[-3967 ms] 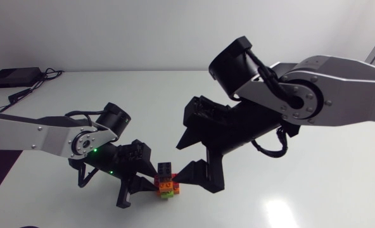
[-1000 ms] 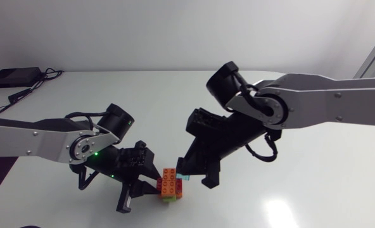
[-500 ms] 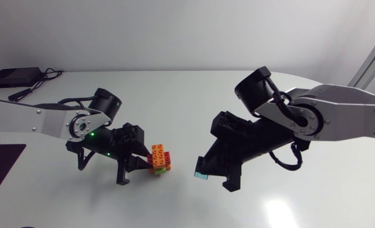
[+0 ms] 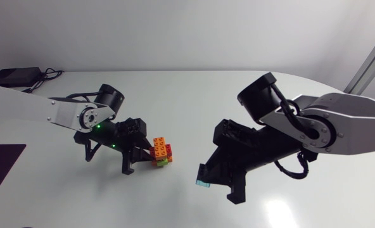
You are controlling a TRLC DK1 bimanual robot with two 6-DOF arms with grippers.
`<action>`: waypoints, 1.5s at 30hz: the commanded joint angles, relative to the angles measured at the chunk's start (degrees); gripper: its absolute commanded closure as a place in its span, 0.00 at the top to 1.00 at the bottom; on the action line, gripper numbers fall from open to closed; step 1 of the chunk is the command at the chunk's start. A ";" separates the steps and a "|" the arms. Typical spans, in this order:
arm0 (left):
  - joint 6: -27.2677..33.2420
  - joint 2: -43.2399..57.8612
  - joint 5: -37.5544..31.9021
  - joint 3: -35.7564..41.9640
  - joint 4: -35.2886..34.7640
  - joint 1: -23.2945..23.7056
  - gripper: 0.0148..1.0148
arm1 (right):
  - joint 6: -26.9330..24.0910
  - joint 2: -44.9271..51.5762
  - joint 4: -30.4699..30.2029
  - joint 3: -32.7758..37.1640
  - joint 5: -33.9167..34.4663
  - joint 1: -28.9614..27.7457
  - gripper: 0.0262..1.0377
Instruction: Separate the duplo bricks
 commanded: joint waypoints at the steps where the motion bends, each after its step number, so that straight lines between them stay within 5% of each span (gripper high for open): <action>1: -0.57 2.02 -0.74 0.47 0.04 0.40 0.50 | 0.15 -0.81 0.29 -1.68 0.24 0.57 0.20; 5: -0.57 1.49 -0.74 0.38 -0.31 0.49 0.83 | 0.15 -1.16 0.29 -1.60 0.24 0.83 0.20; 9: -0.40 0.00 -0.48 0.03 -0.75 1.20 0.95 | 0.15 -1.51 0.29 -1.60 0.24 1.01 0.20; 15: -0.48 -10.64 4.27 -0.06 -6.20 4.01 0.95 | 0.06 -3.71 -0.06 -0.19 0.15 1.09 0.20; 21: -1.98 -18.64 14.11 -1.29 -13.85 1.20 0.93 | 0.76 -3.62 0.73 2.18 -0.99 1.27 0.20; 32: -2.68 -16.18 23.78 -2.78 -14.64 -2.67 0.76 | 3.40 -3.54 0.91 8.69 -4.16 2.50 0.20; 45: -0.31 -13.01 30.81 1.00 -18.59 -2.67 0.74 | 5.42 2.70 4.95 11.32 -4.95 4.52 0.20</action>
